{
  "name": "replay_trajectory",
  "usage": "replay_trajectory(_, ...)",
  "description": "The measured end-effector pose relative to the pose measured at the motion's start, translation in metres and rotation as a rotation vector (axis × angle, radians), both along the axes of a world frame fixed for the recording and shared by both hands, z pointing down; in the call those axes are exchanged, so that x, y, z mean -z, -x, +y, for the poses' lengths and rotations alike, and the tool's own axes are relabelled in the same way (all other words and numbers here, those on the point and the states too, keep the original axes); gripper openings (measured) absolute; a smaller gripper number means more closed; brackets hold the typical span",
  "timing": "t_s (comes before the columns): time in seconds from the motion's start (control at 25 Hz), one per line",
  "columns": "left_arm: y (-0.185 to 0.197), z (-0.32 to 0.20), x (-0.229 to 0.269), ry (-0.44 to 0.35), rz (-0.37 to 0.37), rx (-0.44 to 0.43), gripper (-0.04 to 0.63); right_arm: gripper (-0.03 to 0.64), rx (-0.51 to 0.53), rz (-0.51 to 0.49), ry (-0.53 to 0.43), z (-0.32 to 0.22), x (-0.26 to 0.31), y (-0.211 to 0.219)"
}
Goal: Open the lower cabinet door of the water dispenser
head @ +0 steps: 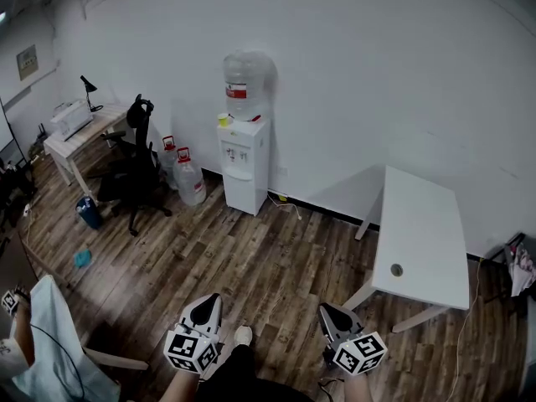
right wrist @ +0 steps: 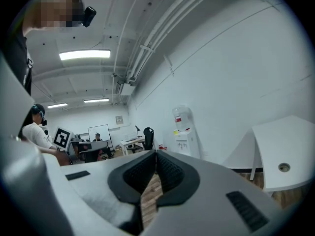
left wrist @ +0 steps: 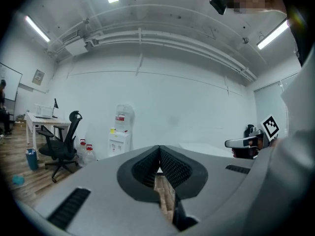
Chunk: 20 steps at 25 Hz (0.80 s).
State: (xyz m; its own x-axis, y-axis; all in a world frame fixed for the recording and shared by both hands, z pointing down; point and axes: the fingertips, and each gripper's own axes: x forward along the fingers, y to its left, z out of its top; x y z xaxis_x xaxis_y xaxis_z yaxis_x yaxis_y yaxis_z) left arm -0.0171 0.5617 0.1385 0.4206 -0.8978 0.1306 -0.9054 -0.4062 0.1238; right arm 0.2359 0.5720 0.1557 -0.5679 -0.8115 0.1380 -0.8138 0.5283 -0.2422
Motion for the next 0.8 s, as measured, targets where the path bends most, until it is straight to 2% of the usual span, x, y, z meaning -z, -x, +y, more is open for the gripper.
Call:
replay_trajectory(0.2,0.000,-0.028,-0.006,-0.010,0.016,-0.016,0.014,0.023,-0.029,0.019,0.000,-0.014,-0.004,-0.006)
replay_trajectory(0.36,0.005,-0.072,-0.017,-0.008,0.020,-0.035,0.014,0.023,-0.040,0.043,0.006,-0.051,-0.013,-0.003)
replay_trajectory(0.6,0.030,-0.168,-0.034,0.014,-0.004,-0.059,0.014,0.023,-0.060,0.032,0.008,-0.148,-0.023,0.017)
replay_trajectory(0.8,0.063,-0.266,-0.027,0.037,-0.015,-0.069,0.014,0.023,-0.017,0.027,0.015,-0.249,-0.011,0.062)
